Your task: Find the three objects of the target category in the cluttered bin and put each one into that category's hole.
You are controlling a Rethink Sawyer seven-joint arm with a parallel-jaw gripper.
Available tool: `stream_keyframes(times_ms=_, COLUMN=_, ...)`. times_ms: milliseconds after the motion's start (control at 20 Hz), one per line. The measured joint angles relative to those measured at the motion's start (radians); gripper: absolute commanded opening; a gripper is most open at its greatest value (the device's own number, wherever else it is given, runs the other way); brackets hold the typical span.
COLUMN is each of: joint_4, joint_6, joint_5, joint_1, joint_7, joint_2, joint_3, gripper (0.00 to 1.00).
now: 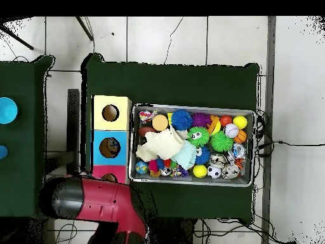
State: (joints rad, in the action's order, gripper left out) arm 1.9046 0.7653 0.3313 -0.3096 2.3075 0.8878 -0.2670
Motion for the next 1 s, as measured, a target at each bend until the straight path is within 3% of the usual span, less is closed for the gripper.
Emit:
stream_keyframes(times_ms=250, joint_4=0.000, joint_6=0.000, joint_5=0.020, joint_1=0.048, joint_7=0.000, joint_2=-0.008, joint_3=0.000, gripper=0.00)
stream_keyframes(times_ms=500, joint_4=-0.017, joint_6=0.042, joint_5=0.019, joint_1=0.052, joint_7=0.000, joint_2=-0.023, joint_3=0.001, gripper=0.00)
stream_keyframes(times_ms=1000, joint_4=-0.144, joint_6=0.271, joint_5=0.021, joint_1=0.023, joint_7=0.015, joint_2=-0.081, joint_3=0.002, gripper=0.00)
